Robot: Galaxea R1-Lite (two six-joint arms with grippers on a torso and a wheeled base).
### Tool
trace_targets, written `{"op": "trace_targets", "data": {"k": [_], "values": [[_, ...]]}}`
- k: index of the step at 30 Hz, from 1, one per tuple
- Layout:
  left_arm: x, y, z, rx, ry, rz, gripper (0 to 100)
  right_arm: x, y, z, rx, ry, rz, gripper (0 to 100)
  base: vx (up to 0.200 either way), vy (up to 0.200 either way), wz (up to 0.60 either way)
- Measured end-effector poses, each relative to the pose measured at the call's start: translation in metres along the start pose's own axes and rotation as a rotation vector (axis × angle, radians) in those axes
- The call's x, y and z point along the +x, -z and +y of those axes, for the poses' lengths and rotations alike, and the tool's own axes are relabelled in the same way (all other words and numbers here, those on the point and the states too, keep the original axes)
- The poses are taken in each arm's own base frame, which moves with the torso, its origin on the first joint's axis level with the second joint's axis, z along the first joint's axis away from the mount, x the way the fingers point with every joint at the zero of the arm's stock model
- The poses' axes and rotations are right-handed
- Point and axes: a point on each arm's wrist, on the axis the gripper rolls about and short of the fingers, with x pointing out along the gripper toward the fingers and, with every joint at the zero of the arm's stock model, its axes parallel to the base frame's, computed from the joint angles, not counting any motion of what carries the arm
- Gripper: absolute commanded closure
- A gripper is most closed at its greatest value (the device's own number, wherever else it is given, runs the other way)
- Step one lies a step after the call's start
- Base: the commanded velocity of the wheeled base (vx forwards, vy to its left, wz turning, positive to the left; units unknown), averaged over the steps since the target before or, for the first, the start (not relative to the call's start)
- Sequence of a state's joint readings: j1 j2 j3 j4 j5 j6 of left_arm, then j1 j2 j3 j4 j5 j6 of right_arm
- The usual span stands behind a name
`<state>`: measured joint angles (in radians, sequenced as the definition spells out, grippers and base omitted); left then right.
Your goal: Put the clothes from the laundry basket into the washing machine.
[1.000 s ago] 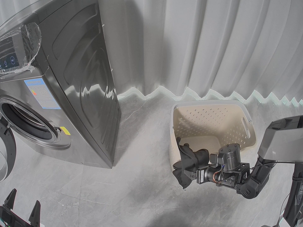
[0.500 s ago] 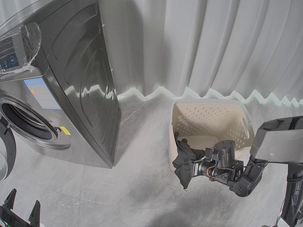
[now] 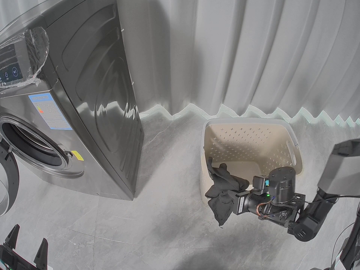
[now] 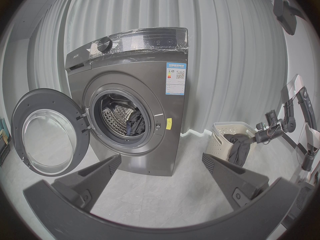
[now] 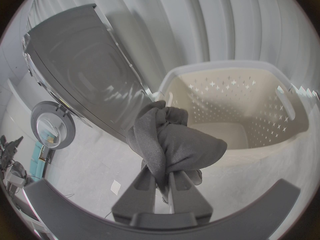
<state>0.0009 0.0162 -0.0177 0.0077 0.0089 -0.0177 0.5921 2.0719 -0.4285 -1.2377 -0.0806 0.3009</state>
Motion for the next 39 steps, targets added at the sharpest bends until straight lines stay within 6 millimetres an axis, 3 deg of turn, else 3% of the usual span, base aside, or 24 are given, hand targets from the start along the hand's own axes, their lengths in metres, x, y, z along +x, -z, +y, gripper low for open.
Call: {"op": "trace_targets", "data": {"k": [12,18,29,35,39], "values": [[0.000,0.000,0.000,0.001,0.004,0.000,0,-0.095,-0.058,0.034,-0.054,-0.164,-0.247,100,0.000,0.000,0.00],[0.000,0.000,0.000,0.002,0.011,-0.001,0,-0.126,-0.083,0.044,-0.128,-0.218,-0.377,100,0.000,0.000,0.00],[0.000,0.000,0.000,0.003,0.014,0.000,0,-0.157,-0.106,0.048,-0.163,-0.257,-0.524,100,-0.164,0.000,0.00],[0.000,0.000,0.000,0.003,0.015,0.000,0,-0.161,-0.109,0.048,-0.184,-0.275,-0.546,100,-0.200,0.000,0.00],[0.000,0.000,0.000,0.004,0.014,-0.001,0,-0.163,-0.108,0.048,-0.185,-0.274,-0.547,100,0.000,0.000,0.00]]}}
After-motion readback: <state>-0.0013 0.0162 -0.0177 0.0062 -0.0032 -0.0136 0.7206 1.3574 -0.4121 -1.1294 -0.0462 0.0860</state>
